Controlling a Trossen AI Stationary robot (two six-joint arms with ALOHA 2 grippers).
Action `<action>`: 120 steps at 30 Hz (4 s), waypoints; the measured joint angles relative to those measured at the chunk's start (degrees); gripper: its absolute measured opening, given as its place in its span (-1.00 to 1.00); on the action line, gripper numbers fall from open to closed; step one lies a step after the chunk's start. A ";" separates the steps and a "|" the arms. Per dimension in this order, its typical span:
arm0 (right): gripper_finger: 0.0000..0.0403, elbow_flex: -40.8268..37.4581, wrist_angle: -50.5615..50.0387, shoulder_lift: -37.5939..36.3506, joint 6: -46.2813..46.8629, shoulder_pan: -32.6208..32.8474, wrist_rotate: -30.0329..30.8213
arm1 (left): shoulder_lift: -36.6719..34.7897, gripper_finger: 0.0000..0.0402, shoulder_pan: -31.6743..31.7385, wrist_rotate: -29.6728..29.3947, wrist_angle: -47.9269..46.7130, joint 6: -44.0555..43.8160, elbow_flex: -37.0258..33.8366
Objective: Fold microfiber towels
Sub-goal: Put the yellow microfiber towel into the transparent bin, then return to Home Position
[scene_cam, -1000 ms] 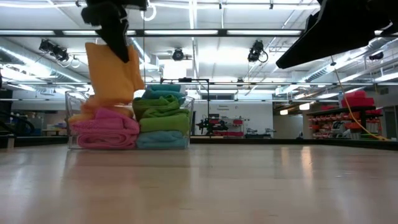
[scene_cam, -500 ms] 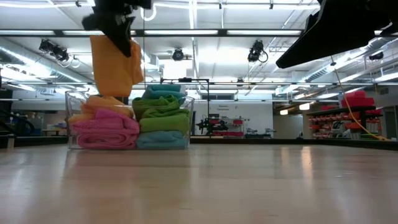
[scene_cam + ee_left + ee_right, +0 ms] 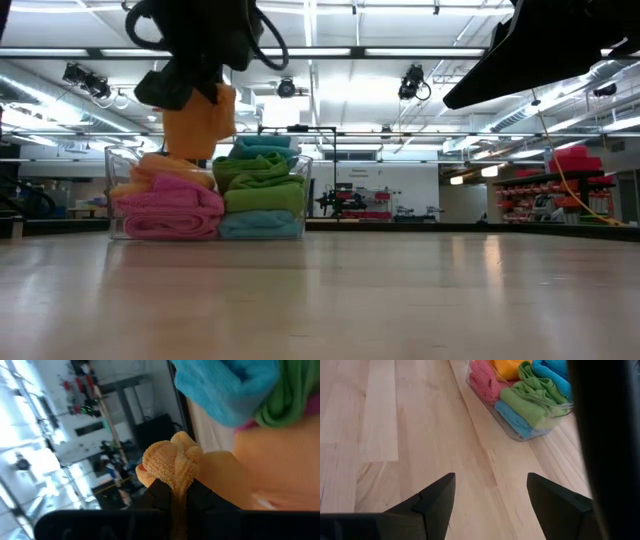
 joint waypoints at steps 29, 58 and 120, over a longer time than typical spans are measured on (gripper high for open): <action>0.27 0.02 0.63 0.00 -0.10 0.39 -0.03 | 1.29 -0.79 0.78 -2.33 4.79 0.87 -10.74; 0.27 0.02 1.51 0.02 -0.59 0.42 -0.06 | 1.17 -0.40 5.64 22.94 17.14 -6.48 -10.70; -0.22 -11.82 32.19 -10.58 -31.38 -18.57 -42.36 | -51.41 -0.79 -4.76 35.49 85.53 17.35 -42.06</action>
